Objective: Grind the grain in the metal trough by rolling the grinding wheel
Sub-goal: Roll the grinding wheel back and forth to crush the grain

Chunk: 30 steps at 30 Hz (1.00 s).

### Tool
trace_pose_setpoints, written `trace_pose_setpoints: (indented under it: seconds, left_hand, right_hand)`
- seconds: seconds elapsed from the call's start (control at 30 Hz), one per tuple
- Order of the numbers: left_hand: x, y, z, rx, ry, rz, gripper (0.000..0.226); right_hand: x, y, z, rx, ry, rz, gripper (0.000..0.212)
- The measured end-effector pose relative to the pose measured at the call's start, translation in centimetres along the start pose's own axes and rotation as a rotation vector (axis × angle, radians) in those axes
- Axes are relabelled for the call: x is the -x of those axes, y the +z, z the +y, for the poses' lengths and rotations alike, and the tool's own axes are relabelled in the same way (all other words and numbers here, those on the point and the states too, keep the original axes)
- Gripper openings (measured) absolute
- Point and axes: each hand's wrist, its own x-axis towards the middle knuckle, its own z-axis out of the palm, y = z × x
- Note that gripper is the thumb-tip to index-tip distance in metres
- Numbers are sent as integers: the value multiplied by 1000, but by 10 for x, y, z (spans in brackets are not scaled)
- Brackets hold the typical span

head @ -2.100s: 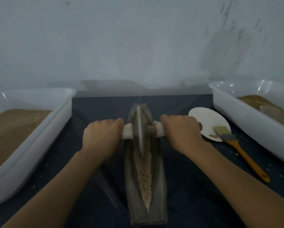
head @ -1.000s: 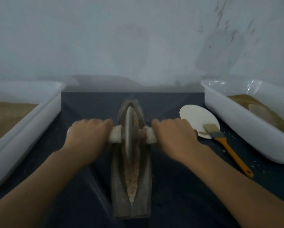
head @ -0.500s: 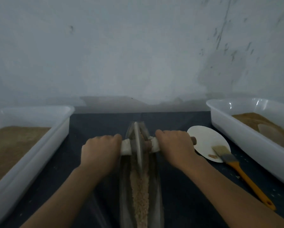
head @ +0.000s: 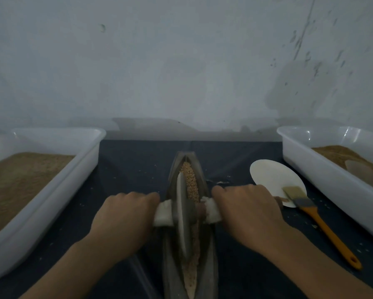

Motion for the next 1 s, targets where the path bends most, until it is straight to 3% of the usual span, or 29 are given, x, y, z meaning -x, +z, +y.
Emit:
trace_pose_setpoints:
  seconds: [0.07, 0.27, 0.4, 0.63, 0.8, 1.0]
  left_hand:
    - [-17, 5, 0, -56, -21, 89, 28]
    - [-68, 14, 0, -171, -55, 274, 27]
    - [-62, 18, -3, -149, -10, 270, 31]
    - [-2, 2, 3, -17, 22, 128, 28]
    - [15, -2, 14, -158, -6, 242, 37]
    - [-31, 10, 14, -214, -71, 313, 24]
  right_hand:
    - [-17, 13, 8, -18, 52, 0, 22]
    - [-55, 51, 22, -35, 162, 129, 34]
    - [-42, 44, 16, 60, 130, 177, 35]
    - [10, 8, -1, 120, 25, 180, 40]
    - [26, 8, -2, 56, 48, 163, 44]
    - [-24, 43, 12, 39, 153, 115, 36]
